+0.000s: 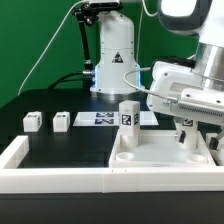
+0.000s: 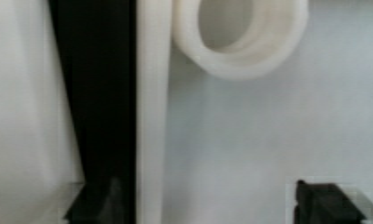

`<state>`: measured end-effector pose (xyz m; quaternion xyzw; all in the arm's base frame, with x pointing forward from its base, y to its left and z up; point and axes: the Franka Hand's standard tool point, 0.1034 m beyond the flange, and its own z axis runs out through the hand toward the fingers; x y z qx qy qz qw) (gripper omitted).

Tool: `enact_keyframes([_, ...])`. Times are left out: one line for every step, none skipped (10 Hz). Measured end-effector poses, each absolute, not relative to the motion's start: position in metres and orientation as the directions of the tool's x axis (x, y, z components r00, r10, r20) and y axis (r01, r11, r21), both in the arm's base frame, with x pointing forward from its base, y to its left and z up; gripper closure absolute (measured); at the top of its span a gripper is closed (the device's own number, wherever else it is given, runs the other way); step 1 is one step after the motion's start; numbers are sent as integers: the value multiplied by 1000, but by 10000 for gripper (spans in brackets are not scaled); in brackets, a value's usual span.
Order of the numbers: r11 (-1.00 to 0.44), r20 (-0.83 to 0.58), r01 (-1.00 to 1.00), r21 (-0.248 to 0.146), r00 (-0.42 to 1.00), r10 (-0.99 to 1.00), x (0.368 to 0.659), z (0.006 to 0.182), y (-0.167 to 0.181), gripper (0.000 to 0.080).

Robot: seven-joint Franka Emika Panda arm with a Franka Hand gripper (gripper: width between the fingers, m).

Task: Assemble square table

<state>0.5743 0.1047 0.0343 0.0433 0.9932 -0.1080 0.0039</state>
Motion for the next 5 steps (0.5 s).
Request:
enact_keyframes([975,-43,102,-197,-995,95,577,42,103,188])
enact_keyframes([977,-68,116,-180,-992,105,577,51,98,162])
enact_keyframes([978,-97,129,-166,-989,114,577,65,90,152])
enact_keyframes([978,-133,145,-148,-983,126,575,82,79,152])
enact_keyframes([978,-161,161,-130,-977,140,573,92,69,152])
